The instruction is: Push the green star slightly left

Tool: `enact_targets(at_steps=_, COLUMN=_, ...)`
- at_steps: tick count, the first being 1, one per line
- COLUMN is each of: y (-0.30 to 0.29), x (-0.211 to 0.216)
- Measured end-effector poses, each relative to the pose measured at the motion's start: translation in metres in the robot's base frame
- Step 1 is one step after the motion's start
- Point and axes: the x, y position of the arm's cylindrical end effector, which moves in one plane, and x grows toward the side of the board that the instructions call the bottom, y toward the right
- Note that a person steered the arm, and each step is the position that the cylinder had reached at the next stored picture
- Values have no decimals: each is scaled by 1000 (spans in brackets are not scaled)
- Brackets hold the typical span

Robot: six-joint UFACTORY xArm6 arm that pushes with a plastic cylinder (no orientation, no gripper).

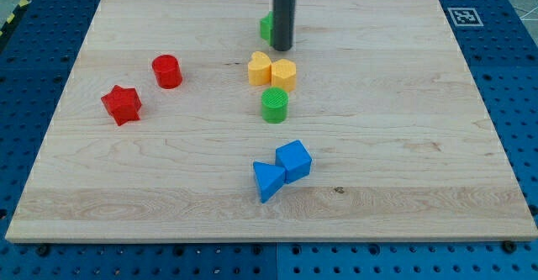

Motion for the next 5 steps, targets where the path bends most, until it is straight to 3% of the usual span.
enact_targets(at_steps=2, y=-6, x=-35)
enact_targets(at_steps=3, y=17, x=-15)
enact_targets(at_steps=4, y=50, x=-23)
enact_targets(at_steps=5, y=26, x=-56)
